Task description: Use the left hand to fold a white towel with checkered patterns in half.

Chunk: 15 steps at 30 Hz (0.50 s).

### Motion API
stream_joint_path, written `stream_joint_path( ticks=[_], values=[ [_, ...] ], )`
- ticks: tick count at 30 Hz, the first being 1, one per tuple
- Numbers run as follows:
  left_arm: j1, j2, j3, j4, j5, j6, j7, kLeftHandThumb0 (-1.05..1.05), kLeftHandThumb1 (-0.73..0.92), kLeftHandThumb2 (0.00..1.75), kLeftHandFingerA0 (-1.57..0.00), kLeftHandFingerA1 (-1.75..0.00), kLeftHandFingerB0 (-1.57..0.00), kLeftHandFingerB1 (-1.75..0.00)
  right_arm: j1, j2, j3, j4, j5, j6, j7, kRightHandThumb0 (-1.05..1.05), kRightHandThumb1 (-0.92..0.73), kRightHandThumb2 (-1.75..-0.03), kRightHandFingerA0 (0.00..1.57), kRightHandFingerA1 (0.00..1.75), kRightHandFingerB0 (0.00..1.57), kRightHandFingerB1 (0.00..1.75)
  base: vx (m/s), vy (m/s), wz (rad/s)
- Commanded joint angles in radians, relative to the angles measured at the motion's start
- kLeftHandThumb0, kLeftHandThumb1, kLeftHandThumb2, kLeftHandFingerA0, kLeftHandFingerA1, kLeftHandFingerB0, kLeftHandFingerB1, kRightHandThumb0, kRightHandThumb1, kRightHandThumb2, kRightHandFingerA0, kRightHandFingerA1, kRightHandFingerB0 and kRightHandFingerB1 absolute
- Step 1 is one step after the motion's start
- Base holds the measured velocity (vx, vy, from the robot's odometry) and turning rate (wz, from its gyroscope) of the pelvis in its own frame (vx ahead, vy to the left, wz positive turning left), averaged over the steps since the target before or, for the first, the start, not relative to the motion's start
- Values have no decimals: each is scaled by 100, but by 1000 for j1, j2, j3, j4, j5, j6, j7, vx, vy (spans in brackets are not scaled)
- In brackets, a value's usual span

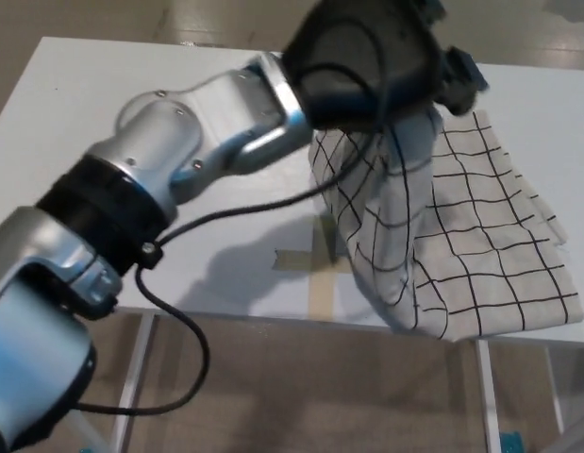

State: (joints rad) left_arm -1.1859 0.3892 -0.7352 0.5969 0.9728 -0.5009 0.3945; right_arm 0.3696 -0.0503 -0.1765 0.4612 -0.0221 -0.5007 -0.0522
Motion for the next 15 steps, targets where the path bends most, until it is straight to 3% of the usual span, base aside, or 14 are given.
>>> stream_joint_path(
  ticks=[1, 4, 5, 6, 7, 8, 9, 10, 11, 12, 13, 15],
  values=[
    [9, -84, -54, 16, 86, 20, -9, -37, 48, 56, -90, -173, -93, -55, -14, -8, 2, 19, 13, -37, 14, -29, -67, -61, 63, 74, 75, 57, 0, 0, 0],
    [25, -111, -63, 32, 82, 16, -12, -37, 48, 56, -90, -173, -93, -55, -10, -7, 5, 24, 7, -57, 13, -29, -67, -61, 63, 74, 75, 57, 0, 0, 0],
    [26, -130, -77, 48, 76, 30, -95, -49, 54, 58, -54, -46, -51, -36, -15, -7, 5, 26, 13, -60, 18, -29, -68, -60, 61, 73, 75, 56, 0, 0, 0],
    [27, -154, -95, 67, 67, 49, -200, -49, 54, 58, -54, -46, -51, -36, -21, -6, 5, 27, 20, -63, 26, -29, -68, -60, 61, 73, 75, 56, 0, 0, 0],
    [37, -178, -109, 65, 64, 90, -302, -68, 46, 79, -20, -42, -25, -44, -21, -8, 7, 29, 12, -64, 21, -28, -67, -60, 61, 71, 75, 57, 0, 0, 0],
    [53, -216, -123, 61, 53, 149, -432, -72, 47, 78, -13, -39, -19, -41, -18, -14, 8, 26, 0, -61, 14, -28, -67, -60, 59, 70, 75, 57, 0, 0, 0],
    [65, -253, -127, 71, 34, 188, -503, -37, 25, 88, 0, -49, 0, -47, -18, -17, 9, 18, 1, -49, 19, -28, -67, -60, 58, 70, 75, 56, 0, 0, 0],
    [72, -276, -128, 82, 25, 207, -532, -37, 25, 88, 0, -49, 0, -47, -19, -18, 8, 12, 5, -41, 23, -28, -67, -60, 58, 70, 75, 56, 0, 0, 0],
    [69, -287, -128, 94, 22, 212, -541, -78, 47, 81, -7, -31, -11, -40, -23, -18, 8, 12, 6, -37, 22, -28, -67, -60, 58, 70, 75, 57, 0, 0, 0],
    [63, -303, -126, 114, 15, 215, -553, -79, 56, 58, -6, -23, -16, -31, -30, -16, 7, 13, 7, -34, 20, -28, -67, -60, 58, 70, 75, 56, 0, 0, 0],
    [62, -326, -127, 136, 12, 224, -563, -73, 44, 87, -4, -15, -6, -41, -33, -13, 8, 13, 9, -34, 21, -28, -67, -60, 58, 70, 75, 57, 0, 0, 0],
    [62, -351, -131, 156, 17, 241, -571, -73, 43, 88, -2, -14, -3, -35, -34, -12, 10, 13, 7, -34, 21, -28, -67, -60, 58, 70, 75, 56, 0, 0, 0]
  ],
)
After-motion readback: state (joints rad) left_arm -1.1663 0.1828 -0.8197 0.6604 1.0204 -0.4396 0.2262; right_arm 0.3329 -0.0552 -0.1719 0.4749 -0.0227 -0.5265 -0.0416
